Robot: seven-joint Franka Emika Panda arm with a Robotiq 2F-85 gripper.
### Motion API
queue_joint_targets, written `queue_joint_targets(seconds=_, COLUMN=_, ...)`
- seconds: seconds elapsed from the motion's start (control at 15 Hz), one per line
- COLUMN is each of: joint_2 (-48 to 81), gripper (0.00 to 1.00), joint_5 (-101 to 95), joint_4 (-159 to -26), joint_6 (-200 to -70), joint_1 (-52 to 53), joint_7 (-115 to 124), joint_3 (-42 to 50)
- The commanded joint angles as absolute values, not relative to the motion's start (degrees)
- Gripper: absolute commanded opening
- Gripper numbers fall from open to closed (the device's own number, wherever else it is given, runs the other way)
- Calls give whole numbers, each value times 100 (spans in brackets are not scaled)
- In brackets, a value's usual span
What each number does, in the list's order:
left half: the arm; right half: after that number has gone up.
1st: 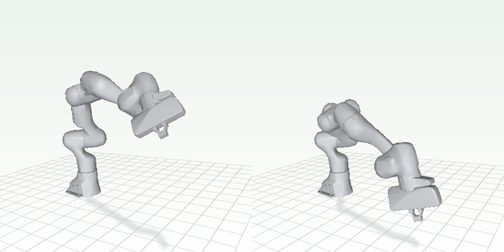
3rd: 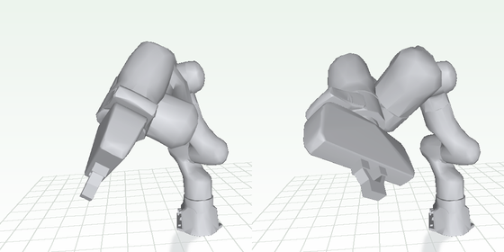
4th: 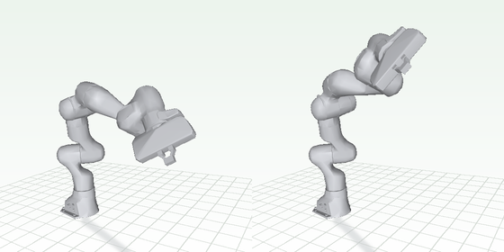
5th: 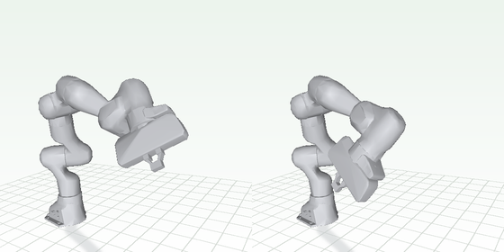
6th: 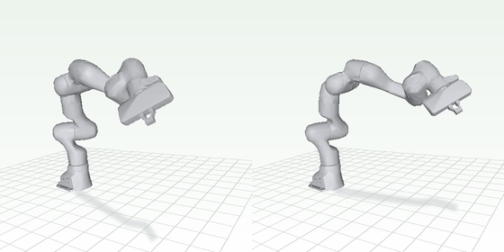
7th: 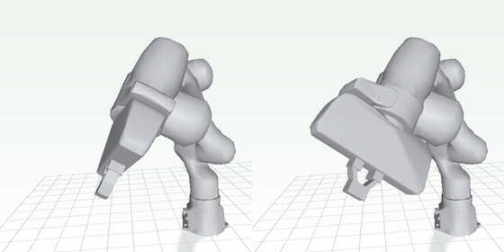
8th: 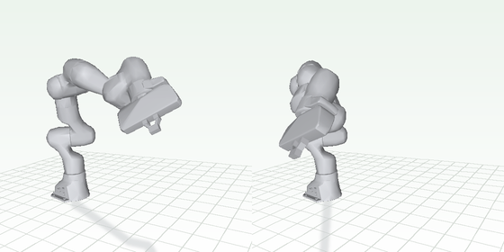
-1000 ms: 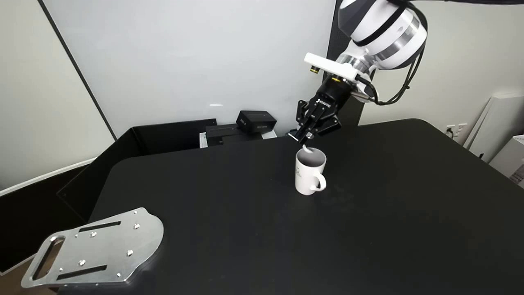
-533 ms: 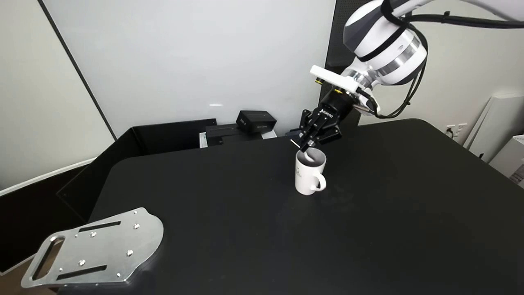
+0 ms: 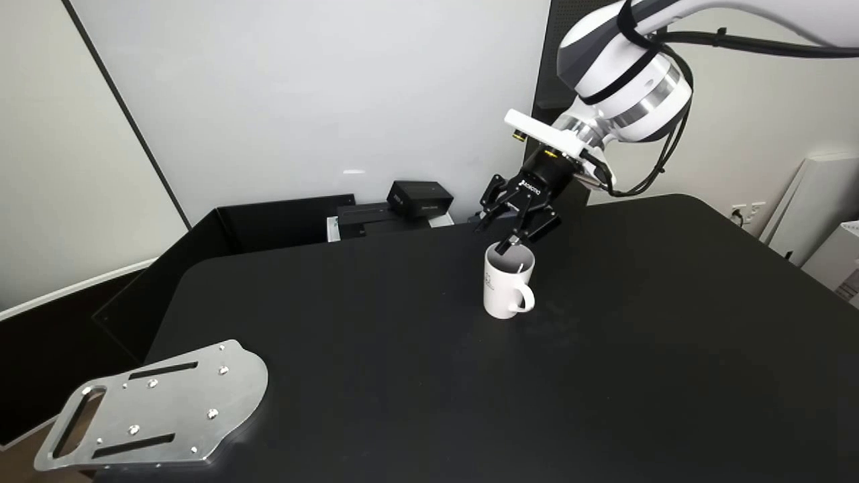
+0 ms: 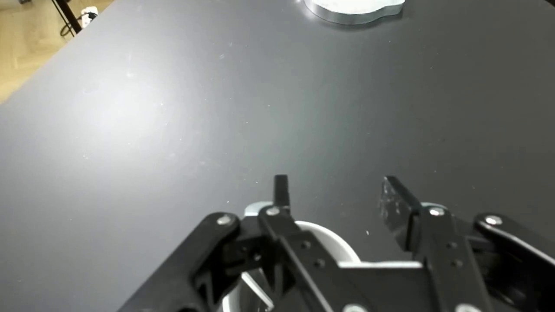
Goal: Put the spoon in the mug
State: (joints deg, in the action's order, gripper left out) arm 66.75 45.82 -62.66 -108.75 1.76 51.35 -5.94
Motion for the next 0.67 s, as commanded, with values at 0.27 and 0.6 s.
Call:
queue_joint_targets(seconds=0.27, joint_2=6047, gripper=100, joint_5=3283, joint_4=-6239, joint_6=-11271, joint_1=622, joint_7=4716, joint_3=-316)
queue_joint_targets(seconds=0.6, joint_2=5621, gripper=100, joint_5=2019, joint_4=-6445, joint_6=-11134, joint_1=706, joint_7=4118, joint_3=-225)
